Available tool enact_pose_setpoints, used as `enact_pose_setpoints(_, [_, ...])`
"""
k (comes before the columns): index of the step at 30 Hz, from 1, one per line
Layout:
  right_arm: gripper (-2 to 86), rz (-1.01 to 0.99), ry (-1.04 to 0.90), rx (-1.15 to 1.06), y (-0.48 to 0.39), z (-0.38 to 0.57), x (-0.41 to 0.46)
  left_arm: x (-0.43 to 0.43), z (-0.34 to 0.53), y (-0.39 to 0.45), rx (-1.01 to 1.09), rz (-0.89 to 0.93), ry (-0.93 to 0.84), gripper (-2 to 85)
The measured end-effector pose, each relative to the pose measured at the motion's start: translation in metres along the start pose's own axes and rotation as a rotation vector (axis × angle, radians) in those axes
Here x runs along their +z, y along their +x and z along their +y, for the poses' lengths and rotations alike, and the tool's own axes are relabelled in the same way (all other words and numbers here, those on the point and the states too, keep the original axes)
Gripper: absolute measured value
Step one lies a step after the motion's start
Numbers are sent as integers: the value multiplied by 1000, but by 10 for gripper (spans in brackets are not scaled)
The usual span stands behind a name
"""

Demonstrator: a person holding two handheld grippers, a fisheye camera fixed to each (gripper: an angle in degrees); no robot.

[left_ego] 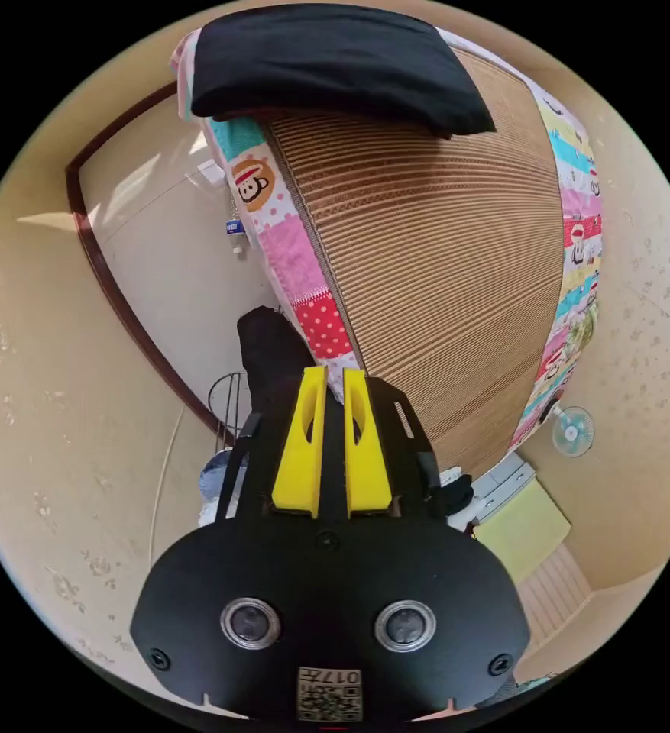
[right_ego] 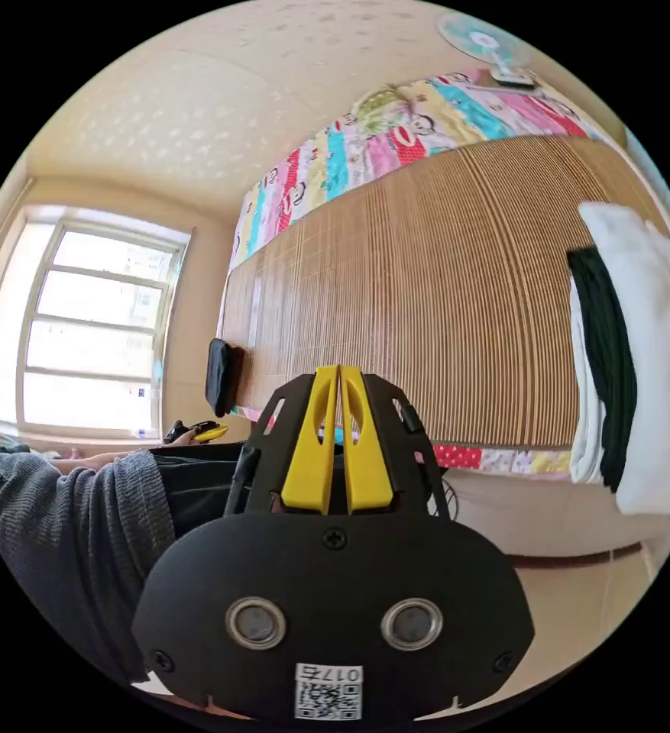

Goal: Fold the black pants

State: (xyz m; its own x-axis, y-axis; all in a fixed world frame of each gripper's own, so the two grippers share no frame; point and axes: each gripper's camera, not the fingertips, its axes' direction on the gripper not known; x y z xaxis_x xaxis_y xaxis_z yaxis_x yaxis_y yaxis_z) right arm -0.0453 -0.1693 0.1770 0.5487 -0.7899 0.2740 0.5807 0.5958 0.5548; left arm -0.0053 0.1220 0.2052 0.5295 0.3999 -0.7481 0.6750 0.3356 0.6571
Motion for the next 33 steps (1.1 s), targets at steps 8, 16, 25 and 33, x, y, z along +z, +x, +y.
enact_pose_setpoints(8, [5,9,792,-578,-212,27,5,54,18,22,176,-136,-184,48])
enact_pose_setpoints(16, [5,-200,544,-691,-281,25,148,-3,16,133,593,-485,134,61])
enact_pose_setpoints(25, [4,142,456,-457,-251,87,191,55,2,292,932,-821,272,171])
enact_pose_setpoints(33, [5,-142,624,-183,-168,132,190,96,-21,306,730,-940,192,74])
